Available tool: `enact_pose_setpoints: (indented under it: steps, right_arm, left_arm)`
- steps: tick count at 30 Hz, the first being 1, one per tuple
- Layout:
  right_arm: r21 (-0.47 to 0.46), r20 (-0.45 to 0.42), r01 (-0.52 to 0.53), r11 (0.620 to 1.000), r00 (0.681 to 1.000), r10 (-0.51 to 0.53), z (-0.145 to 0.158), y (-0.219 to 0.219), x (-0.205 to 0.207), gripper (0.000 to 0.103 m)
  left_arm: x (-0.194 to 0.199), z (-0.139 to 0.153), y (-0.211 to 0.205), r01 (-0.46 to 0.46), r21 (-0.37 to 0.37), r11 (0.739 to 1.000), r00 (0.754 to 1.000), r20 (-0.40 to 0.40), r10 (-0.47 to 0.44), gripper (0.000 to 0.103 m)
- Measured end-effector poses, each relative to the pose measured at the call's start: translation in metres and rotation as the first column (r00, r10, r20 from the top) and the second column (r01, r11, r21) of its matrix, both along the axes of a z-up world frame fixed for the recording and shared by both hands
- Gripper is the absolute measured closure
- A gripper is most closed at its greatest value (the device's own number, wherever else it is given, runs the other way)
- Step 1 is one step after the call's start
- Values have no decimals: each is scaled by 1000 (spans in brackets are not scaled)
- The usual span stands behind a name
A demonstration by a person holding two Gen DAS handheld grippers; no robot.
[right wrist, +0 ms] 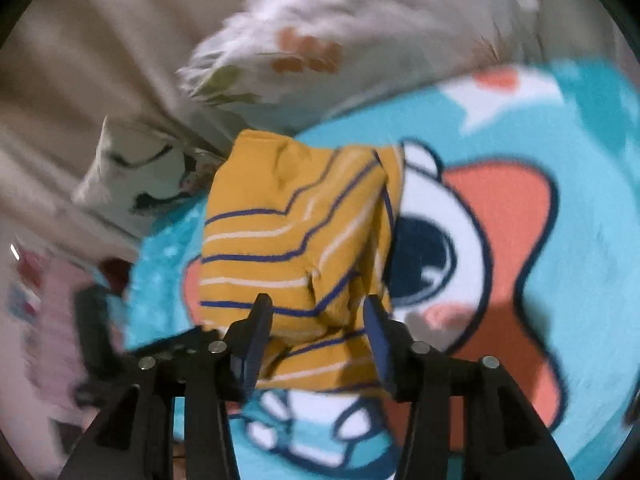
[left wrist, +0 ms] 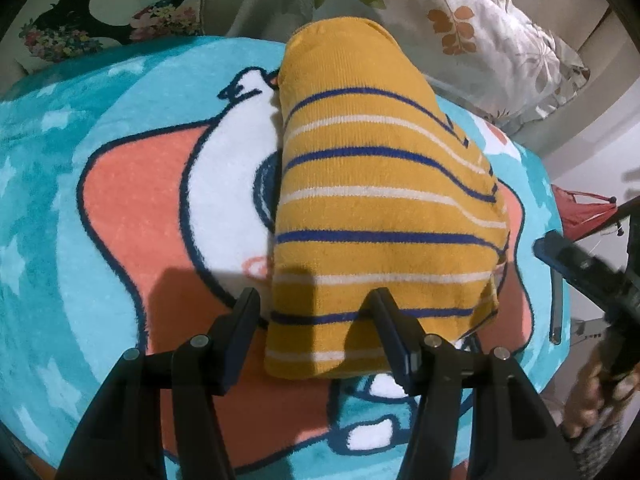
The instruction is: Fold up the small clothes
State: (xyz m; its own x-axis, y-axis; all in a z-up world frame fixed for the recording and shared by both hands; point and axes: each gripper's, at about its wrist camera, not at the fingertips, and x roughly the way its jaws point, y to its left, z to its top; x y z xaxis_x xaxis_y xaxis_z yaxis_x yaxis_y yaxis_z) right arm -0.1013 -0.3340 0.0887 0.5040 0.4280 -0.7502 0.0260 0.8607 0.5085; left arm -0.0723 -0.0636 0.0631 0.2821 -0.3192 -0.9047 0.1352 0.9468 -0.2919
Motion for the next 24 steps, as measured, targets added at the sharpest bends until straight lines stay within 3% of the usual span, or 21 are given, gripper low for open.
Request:
enact_pose_setpoints:
  steps: [2, 6, 8, 9, 12, 14, 16, 18, 19, 21, 24]
  right_arm:
    - [-71, 26, -58, 996, 998, 60, -5, 19, 5, 50]
    - [-121, 15, -110, 986, 994, 113, -35, 36, 7, 51]
    - [-109, 4, -115, 987, 993, 116, -46, 45, 14, 70]
    - [-110, 9, -109, 988, 994, 110, -49, 47, 18, 87]
    - [82, -45, -64, 995, 997, 68, -47, 37, 25, 89]
    - [340, -102, 9, 940, 994, 27, -36, 11, 19, 90]
    - [430, -106, 32, 902, 994, 15, -20, -5, 11, 90]
    - [420, -112, 39, 907, 994, 10, -2, -15, 1, 91]
    - [372, -124, 37, 927, 992, 11, 2, -19, -5, 91]
    - [239, -171, 34, 971, 985, 8, -6, -17, -8, 90]
    - [131, -249, 15, 991, 968, 18, -33, -10, -7, 82]
  left_arm:
    - [-2, 2, 1, 3, 4, 1000, 1000, 5, -3, 46]
    - [-8, 5, 3, 16, 30, 999, 1000, 21, -17, 46]
    - [-9, 5, 4, 13, 47, 999, 1000, 22, -14, 46]
    - [-9, 5, 6, 9, 46, 999, 1000, 20, -10, 46]
    - [-10, 9, 10, -12, 37, 999, 1000, 19, 11, 46]
    - [-10, 17, 13, -22, 15, 1000, 999, 27, 22, 46]
    - [-11, 22, 13, -25, -16, 1000, 999, 36, 26, 44]
    - [-9, 23, 8, -23, -22, 999, 999, 40, 24, 41]
    - [-7, 20, 5, -18, -15, 1000, 999, 38, 19, 41]
    - [-4, 10, -3, -6, 14, 1000, 1000, 19, 6, 41]
    - [-1, -10, -13, 14, 72, 997, 1000, -22, -12, 41]
